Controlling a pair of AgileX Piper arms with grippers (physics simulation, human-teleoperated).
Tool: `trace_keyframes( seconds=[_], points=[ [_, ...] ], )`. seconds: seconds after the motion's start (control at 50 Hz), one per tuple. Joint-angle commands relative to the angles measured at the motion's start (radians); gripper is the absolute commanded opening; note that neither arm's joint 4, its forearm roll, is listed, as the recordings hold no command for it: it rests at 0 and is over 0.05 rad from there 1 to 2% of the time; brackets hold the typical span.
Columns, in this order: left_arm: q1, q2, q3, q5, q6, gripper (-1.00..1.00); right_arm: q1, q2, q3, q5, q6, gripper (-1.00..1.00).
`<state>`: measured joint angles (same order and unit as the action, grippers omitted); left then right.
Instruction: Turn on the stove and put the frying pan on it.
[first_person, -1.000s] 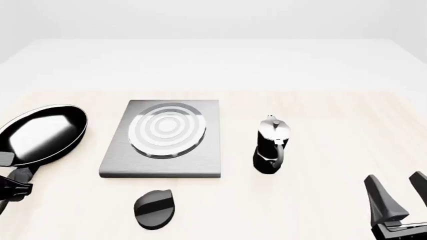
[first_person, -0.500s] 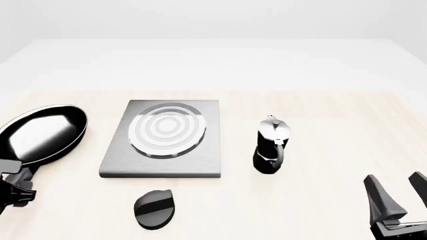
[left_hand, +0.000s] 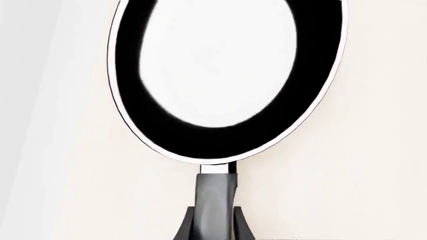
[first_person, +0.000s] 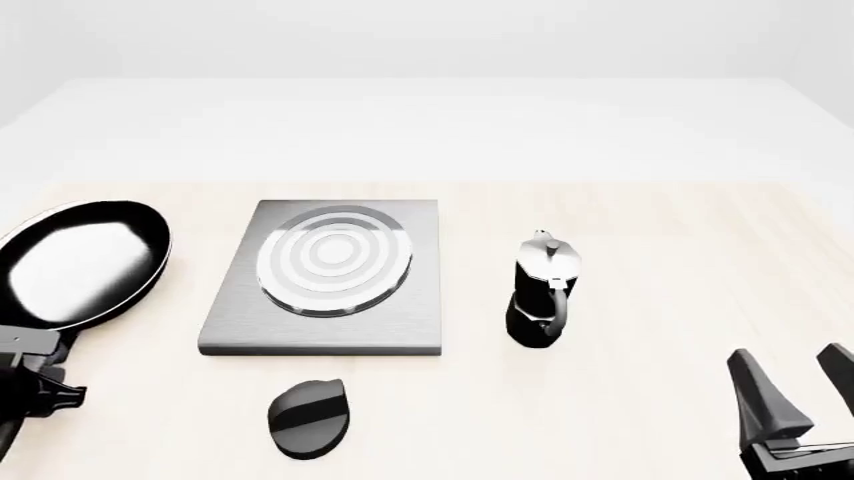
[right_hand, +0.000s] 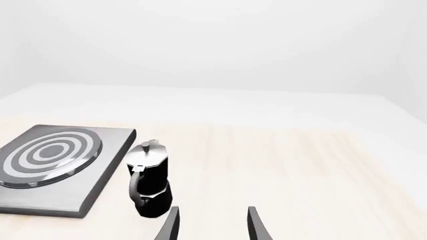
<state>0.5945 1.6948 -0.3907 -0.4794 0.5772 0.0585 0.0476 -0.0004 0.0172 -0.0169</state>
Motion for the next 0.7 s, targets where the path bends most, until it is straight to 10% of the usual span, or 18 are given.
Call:
trace_keyframes(
  seconds=[0.02,0.7],
  points=[
    [-0.031,-0.081,-0.014,0.037,-0.001,-1.0,0.003,0.004,0.0,-0.006,0.0,1.0],
    [-0.246,-0.67,-0.08,0.588,-0.08,-1.0,0.004,-0.016,-0.005,0.005,0.006,1.0]
  ],
)
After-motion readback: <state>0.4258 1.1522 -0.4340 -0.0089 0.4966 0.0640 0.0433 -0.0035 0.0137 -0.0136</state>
